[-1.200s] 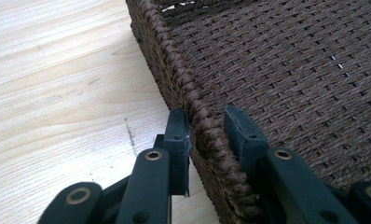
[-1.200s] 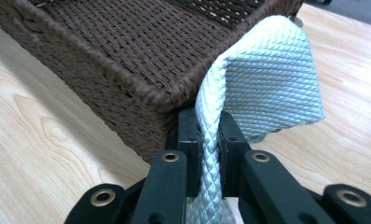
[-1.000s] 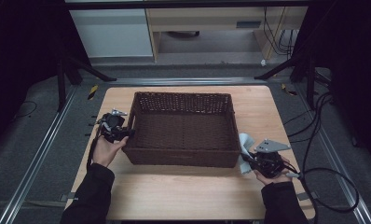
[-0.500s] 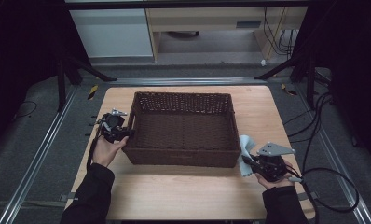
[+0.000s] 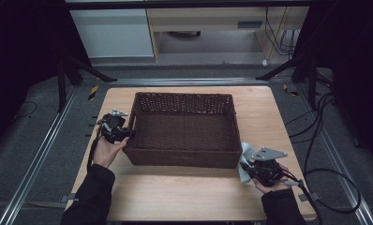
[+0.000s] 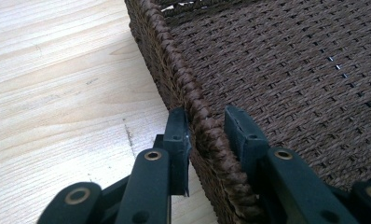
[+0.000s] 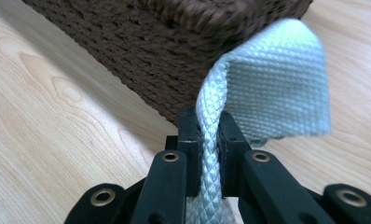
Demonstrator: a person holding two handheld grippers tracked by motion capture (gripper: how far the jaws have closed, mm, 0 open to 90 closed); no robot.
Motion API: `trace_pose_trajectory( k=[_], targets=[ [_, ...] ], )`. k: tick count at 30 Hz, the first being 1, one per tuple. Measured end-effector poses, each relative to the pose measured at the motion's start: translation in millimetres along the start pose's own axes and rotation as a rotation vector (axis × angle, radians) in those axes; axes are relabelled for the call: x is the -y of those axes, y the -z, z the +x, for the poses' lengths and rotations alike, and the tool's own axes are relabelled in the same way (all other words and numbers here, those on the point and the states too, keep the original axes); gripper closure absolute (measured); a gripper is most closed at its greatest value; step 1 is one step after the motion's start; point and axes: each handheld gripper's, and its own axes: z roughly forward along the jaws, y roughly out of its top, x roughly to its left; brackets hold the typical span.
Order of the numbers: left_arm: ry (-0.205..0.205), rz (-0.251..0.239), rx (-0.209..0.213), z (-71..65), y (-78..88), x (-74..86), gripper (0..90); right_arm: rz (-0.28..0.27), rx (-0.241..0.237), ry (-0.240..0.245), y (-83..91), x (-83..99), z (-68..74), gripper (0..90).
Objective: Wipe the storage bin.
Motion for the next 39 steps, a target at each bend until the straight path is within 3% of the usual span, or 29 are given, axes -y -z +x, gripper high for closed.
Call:
trace_pose_trajectory(
  k=[4,7,16,20,25,27,29,39],
  targets=[
    [0.001,-0.001,0.001,0.0,0.0,0.1,70.5,0.012,-0.004,-0.004,-4.9,1.9,-0.1,83.6],
    [0.004,-0.002,0.004,0.4,-0.1,0.2,70.5,0.039,-0.015,-0.047,-8.7,7.4,-5.2,83.6],
    [0.003,-0.006,0.007,0.3,-0.2,0.2,70.5,0.121,-0.02,-0.035,-24.9,12.5,-5.3,83.5],
    [0.003,-0.006,0.007,0.2,-0.2,0.2,70.4,0.114,-0.016,-0.04,-23.3,11.6,-5.9,83.5],
    [0.005,-0.008,0.009,0.6,-0.3,0.4,70.4,0.012,0.063,-0.102,-1.7,8.7,-24.5,83.3],
    [0.005,-0.009,0.009,0.6,-0.3,0.4,70.4,0.004,0.072,-0.124,1.2,10.5,-29.5,83.3],
    [0.005,-0.009,0.009,0.7,-0.3,0.4,70.3,0.004,0.118,-0.161,8.0,17.2,-42.5,83.2],
    [0.006,-0.01,0.01,0.8,-0.3,0.5,70.3,0.038,0.186,-0.238,1.9,33.6,-71.6,82.8]
  ],
)
